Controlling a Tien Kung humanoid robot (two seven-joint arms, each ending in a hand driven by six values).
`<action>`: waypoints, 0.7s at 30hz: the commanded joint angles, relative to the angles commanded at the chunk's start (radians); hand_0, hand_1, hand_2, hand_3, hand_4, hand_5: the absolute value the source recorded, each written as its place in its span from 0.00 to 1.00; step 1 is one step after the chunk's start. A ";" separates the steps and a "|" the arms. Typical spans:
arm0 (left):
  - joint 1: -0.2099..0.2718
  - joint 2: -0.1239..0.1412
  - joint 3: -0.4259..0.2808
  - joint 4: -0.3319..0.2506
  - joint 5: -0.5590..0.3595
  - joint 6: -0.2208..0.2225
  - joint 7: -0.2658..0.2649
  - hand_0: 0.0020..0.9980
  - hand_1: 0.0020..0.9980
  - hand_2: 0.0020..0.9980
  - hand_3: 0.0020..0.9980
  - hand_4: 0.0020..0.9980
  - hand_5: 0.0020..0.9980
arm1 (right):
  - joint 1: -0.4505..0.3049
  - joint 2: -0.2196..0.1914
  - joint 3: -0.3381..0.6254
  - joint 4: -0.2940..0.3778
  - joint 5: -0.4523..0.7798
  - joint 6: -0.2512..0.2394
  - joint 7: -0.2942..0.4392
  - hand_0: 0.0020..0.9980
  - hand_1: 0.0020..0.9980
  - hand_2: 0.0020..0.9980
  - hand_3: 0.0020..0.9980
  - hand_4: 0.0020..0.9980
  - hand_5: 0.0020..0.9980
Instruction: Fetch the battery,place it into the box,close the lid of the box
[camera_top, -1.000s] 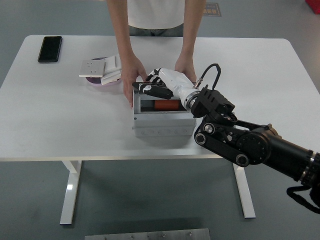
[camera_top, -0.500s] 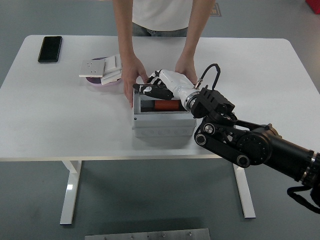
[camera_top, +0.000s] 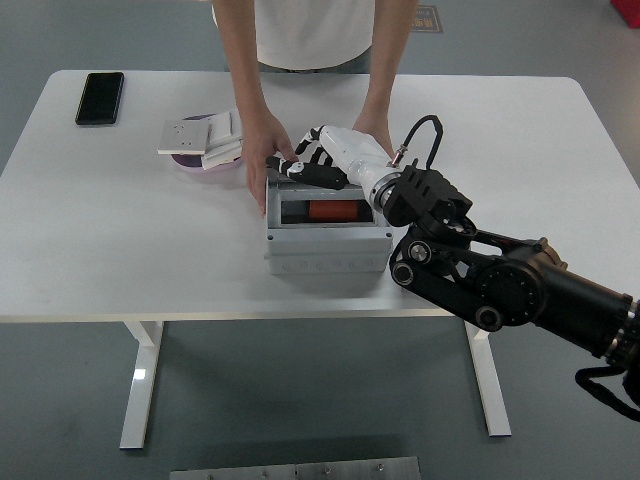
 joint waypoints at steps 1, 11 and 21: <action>0.000 0.000 0.000 0.000 0.000 0.000 0.000 0.63 0.75 0.58 0.50 0.38 0.00 | 0.000 0.000 -0.001 0.000 0.001 0.000 0.000 0.32 0.44 0.53 0.68 0.94 1.00; 0.001 0.001 0.003 0.000 -0.003 0.002 -0.003 0.63 0.75 0.58 0.50 0.38 0.00 | -0.010 0.003 -0.018 -0.006 0.013 0.000 0.003 0.32 0.46 0.52 0.68 0.94 1.00; 0.003 0.001 0.003 0.000 -0.003 0.002 -0.002 0.63 0.74 0.58 0.50 0.38 0.00 | -0.013 0.002 -0.020 -0.007 0.016 -0.005 0.006 0.31 0.45 0.52 0.69 0.94 1.00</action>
